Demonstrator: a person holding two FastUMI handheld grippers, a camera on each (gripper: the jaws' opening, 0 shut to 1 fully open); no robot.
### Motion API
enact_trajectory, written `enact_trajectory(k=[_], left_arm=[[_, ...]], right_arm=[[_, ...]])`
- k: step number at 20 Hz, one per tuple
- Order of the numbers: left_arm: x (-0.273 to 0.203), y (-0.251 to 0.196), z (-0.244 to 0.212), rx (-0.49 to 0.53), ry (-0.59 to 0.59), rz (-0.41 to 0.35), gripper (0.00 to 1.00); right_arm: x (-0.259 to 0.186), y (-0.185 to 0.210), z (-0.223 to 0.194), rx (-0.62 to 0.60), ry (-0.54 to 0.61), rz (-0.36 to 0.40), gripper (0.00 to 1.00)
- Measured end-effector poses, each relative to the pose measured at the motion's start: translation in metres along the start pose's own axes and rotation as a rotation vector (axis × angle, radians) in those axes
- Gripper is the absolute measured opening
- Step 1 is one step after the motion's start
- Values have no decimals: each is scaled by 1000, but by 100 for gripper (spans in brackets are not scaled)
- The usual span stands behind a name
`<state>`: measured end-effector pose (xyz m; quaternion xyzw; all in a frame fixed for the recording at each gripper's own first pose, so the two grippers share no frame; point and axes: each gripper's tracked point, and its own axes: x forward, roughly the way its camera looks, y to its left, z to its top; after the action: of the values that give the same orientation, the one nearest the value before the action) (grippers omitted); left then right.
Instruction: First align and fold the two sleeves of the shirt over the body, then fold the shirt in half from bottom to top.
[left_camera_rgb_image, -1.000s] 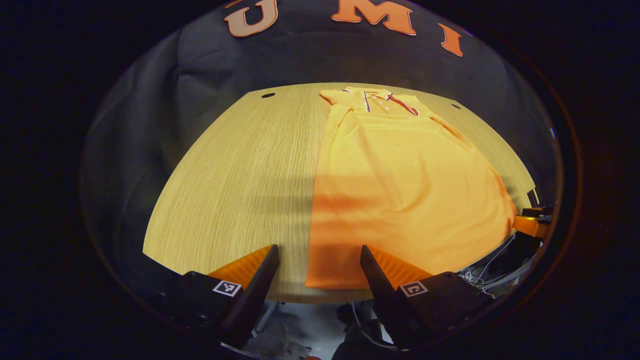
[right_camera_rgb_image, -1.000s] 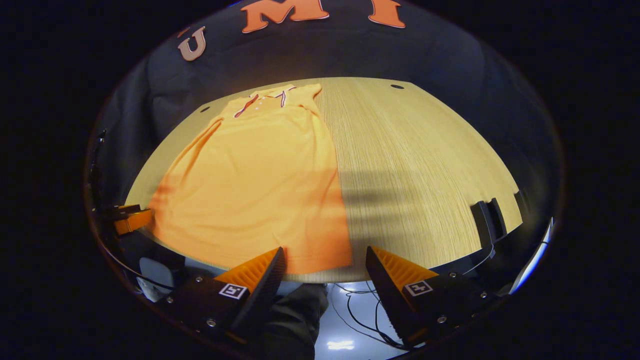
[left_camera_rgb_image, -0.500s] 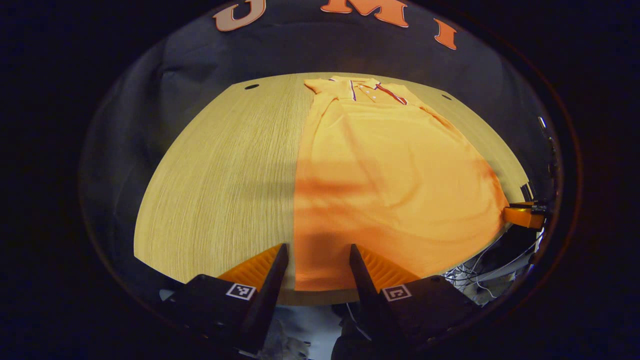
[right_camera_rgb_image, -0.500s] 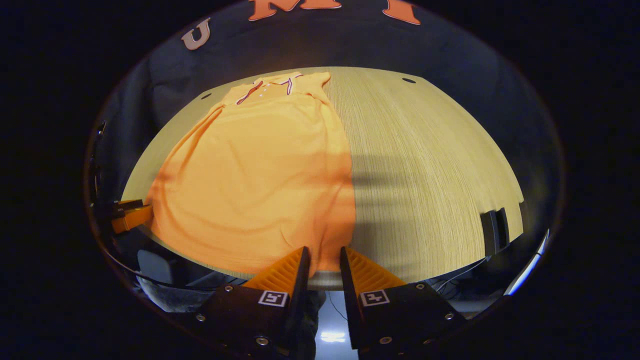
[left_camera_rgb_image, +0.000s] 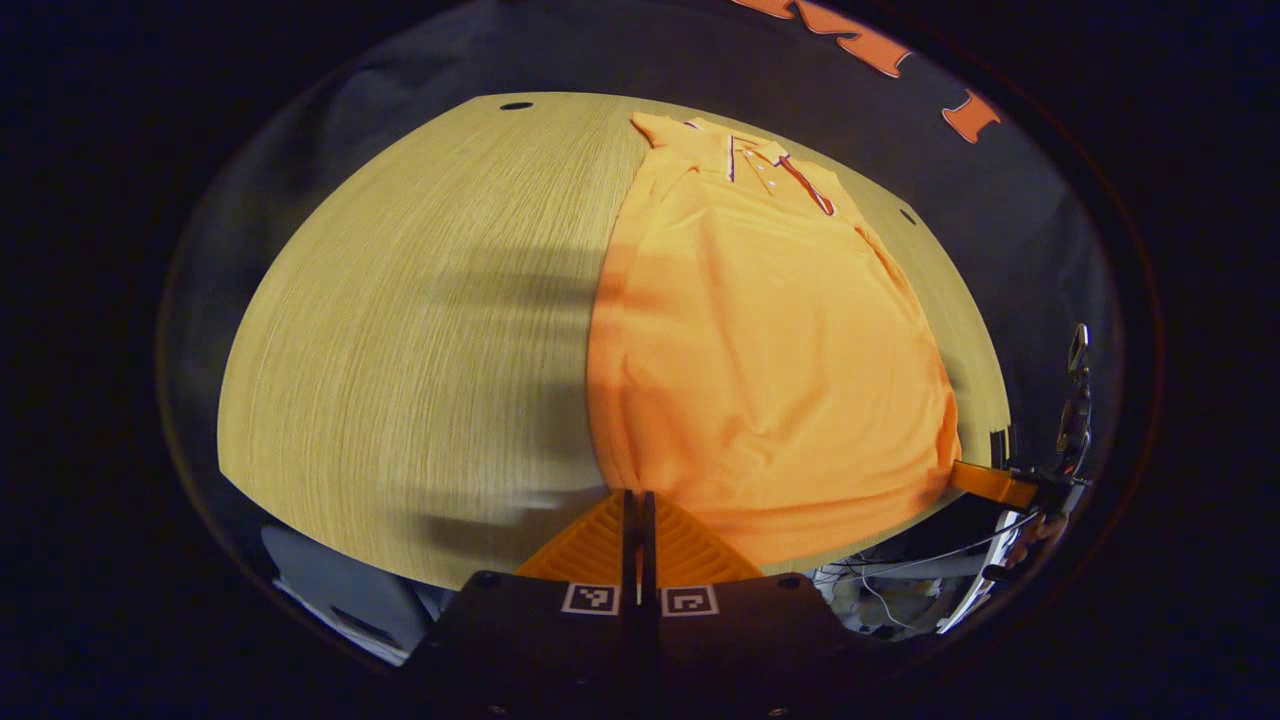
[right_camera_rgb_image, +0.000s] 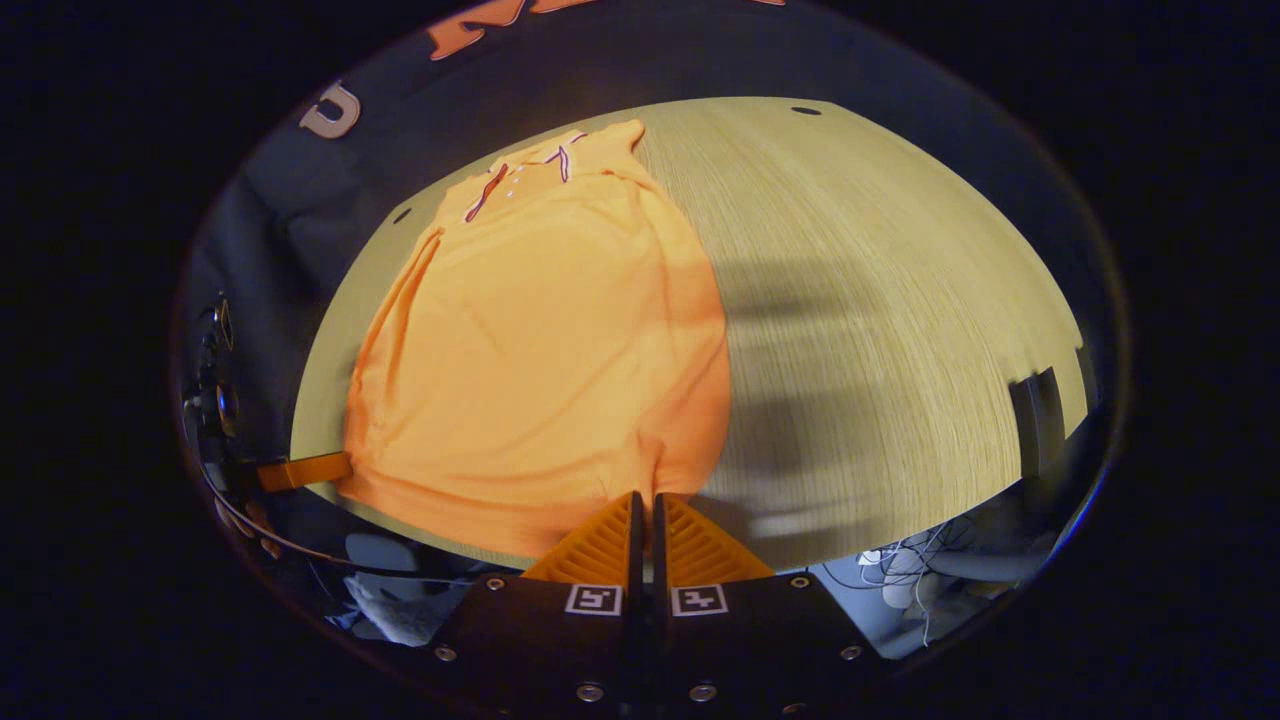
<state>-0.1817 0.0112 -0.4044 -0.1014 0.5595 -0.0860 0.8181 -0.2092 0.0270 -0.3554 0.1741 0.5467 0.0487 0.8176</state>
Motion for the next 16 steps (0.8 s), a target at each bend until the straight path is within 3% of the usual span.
enact_trajectory(k=[10, 15, 16], left_arm=[[-25, -4, 36, 57, -69, -2, 1], [-17, 6, 28, 88, -33, 19, 1], [-15, 7, 26, 92, -26, 22, 1]], right_arm=[[-21, -20, 40, -26, -42, -71, 2], [-12, -25, 18, -93, 14, -112, 1], [-11, -21, 9, -107, 37, -105, 9]])
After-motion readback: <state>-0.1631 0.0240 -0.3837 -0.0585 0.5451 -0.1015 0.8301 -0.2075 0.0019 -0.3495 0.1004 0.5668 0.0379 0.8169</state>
